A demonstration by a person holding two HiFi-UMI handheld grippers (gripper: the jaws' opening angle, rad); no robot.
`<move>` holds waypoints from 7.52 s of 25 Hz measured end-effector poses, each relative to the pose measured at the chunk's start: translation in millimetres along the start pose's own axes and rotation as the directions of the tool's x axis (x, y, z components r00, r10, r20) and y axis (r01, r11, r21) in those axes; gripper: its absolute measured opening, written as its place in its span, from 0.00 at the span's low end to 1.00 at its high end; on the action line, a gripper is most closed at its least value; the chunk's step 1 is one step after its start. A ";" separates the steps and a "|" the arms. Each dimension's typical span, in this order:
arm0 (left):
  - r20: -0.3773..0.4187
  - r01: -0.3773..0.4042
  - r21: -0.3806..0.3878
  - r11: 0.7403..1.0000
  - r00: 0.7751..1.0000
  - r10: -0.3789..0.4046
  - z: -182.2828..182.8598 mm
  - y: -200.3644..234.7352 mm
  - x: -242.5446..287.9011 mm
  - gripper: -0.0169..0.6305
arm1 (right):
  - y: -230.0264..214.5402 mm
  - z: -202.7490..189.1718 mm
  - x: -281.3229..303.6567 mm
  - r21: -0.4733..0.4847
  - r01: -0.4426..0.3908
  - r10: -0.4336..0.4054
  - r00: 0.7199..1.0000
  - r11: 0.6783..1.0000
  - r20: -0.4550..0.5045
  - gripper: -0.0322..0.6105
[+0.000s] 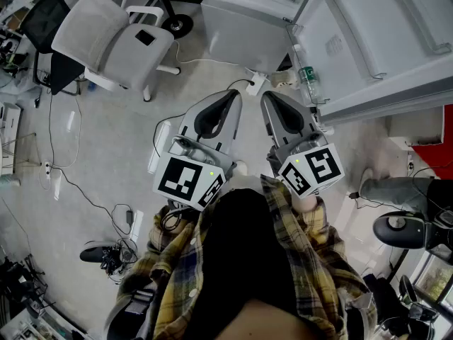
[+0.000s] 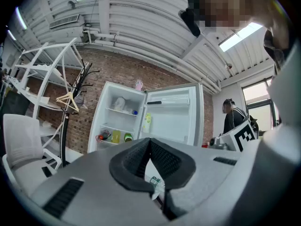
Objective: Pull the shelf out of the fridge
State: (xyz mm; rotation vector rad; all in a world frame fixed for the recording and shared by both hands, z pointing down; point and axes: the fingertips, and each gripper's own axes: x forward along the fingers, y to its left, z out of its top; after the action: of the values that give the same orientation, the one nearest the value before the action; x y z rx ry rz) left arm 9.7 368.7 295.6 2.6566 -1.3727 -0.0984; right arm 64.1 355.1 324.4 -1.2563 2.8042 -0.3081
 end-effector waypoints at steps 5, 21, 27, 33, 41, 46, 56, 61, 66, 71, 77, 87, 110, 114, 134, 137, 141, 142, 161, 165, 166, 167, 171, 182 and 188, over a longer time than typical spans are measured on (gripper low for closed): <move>-0.001 -0.009 -0.002 1.000 1.000 0.009 -1.1 -2.4 5.9 0.03 | -5.6 1.0 -2.7 0.010 -0.013 0.013 1.000 1.000 0.003 0.08; 0.026 -0.088 -0.014 0.996 0.996 0.089 -2.4 -7.2 12.1 0.03 | -17.9 -0.1 -11.2 0.041 -0.074 0.074 0.997 0.996 0.005 0.08; 0.028 -0.081 -0.034 0.996 0.996 0.082 -2.2 16.1 17.8 0.03 | -22.2 -4.4 9.4 0.061 -0.059 0.059 0.998 0.996 -0.006 0.08; 0.040 -0.059 -0.045 0.997 0.997 0.060 7.2 55.3 36.0 0.03 | -29.5 -1.8 48.9 0.059 -0.036 0.036 0.999 0.998 -0.005 0.08; 0.050 -0.013 -0.036 0.999 0.999 0.015 32.5 124.7 64.5 0.03 | -33.6 11.8 127.4 0.053 -0.017 0.017 1.000 0.998 0.005 0.08; 0.046 0.007 -0.030 1.000 0.999 -0.005 44.8 170.1 72.8 0.03 | -32.3 14.5 173.3 0.064 0.007 -0.008 1.000 0.998 0.007 0.08; 0.010 0.047 -0.042 0.998 0.999 -0.047 47.2 237.4 80.3 0.03 | -41.3 7.0 225.7 0.090 0.101 -0.101 0.995 0.991 -0.002 0.08; -0.019 0.066 -0.070 0.995 0.998 -0.067 37.1 251.3 91.8 0.03 | -56.9 2.7 229.8 0.104 0.155 -0.153 0.988 0.982 -0.027 0.08; -0.036 0.073 -0.092 0.993 0.996 -0.077 28.4 262.3 108.0 0.03 | -73.7 -0.3 236.3 0.120 0.181 -0.177 0.983 0.976 -0.037 0.08; -0.036 0.073 -0.097 0.993 0.996 -0.077 27.6 269.3 132.1 0.03 | -95.9 -0.8 246.8 0.137 0.186 -0.181 0.982 0.973 -0.044 0.08; -0.022 0.066 -0.092 0.994 0.997 -0.069 33.8 282.4 171.3 0.03 | -132.1 8.5 268.2 0.148 0.180 -0.178 0.984 0.972 -0.030 0.08; 0.018 0.028 -0.074 0.997 0.999 -0.027 54.3 298.4 248.6 0.03 | -201.7 41.2 305.3 0.129 0.126 -0.126 0.992 0.984 -0.002 0.08; -0.009 0.091 -0.077 0.993 0.996 -0.092 54.1 302.3 353.7 0.03 | -286.8 57.6 335.3 0.176 0.154 -0.160 0.987 0.972 0.026 0.08; -0.009 0.148 -0.087 0.985 0.989 -0.149 57.6 319.7 386.4 0.03 | -310.9 63.5 361.0 0.179 0.200 -0.209 0.978 0.963 0.030 0.08; -0.070 0.489 -0.094 0.867 0.866 -0.496 69.7 366.6 541.3 0.03 | -424.3 108.3 459.1 0.189 0.462 -0.486 0.866 0.867 0.112 0.08; -0.086 0.527 -0.097 0.844 0.841 -0.535 65.3 366.2 548.9 0.03 | -430.9 106.4 463.6 0.201 0.486 -0.514 0.849 0.850 0.120 0.08; -0.099 0.552 -0.108 0.827 0.822 -0.561 61.4 365.8 557.4 0.03 | -436.1 102.2 465.8 0.217 0.507 -0.537 0.835 0.834 0.114 0.08; -0.104 0.556 -0.112 0.824 0.818 -0.566 59.0 365.4 558.6 0.03 | -438.1 99.8 465.6 0.222 0.513 -0.544 0.832 0.829 0.109 0.08; -0.114 0.423 -0.188 0.887 0.887 -0.447 43.4 369.1 593.2 0.03 | -479.6 102.1 478.7 0.250 0.411 -0.436 0.898 0.877 0.052 0.08; -0.107 0.407 -0.195 0.892 0.896 -0.432 43.1 367.5 598.9 0.03 | -485.2 102.7 476.9 0.258 0.395 -0.421 0.905 0.882 0.056 0.08; -0.107 0.405 -0.200 0.892 0.896 -0.431 42.3 367.3 600.1 0.03 | -486.4 102.0 476.6 0.264 0.392 -0.420 0.906 0.881 0.055 0.08; -0.107 0.405 -0.207 0.891 0.896 -0.432 41.2 366.8 601.2 0.03 | -487.6 101.2 476.3 0.273 0.389 -0.418 0.907 0.880 0.055 0.08; -0.112 0.406 -0.259 0.877 0.889 -0.444 35.0 365.4 605.9 0.03 | -491.2 99.1 476.3 0.314 0.367 -0.406 0.912 0.875 0.064 0.08; -0.148 0.396 -0.319 0.861 0.877 -0.458 22.9 364.3 606.8 0.04 | -497.6 93.8 472.5 0.428 0.330 -0.402 0.911 0.841 0.088 0.08; -0.158 0.379 -0.368 0.849 0.874 -0.459 14.3 367.6 607.1 0.18 | -502.3 87.0 469.1 0.493 0.340 -0.429 0.900 0.801 0.077 0.10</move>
State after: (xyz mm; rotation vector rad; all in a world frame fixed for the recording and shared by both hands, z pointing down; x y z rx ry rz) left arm 63.5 -337.2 347.4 2.5304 -0.6141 -0.0432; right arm 130.3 -333.7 356.4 -1.6089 2.1049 -0.7903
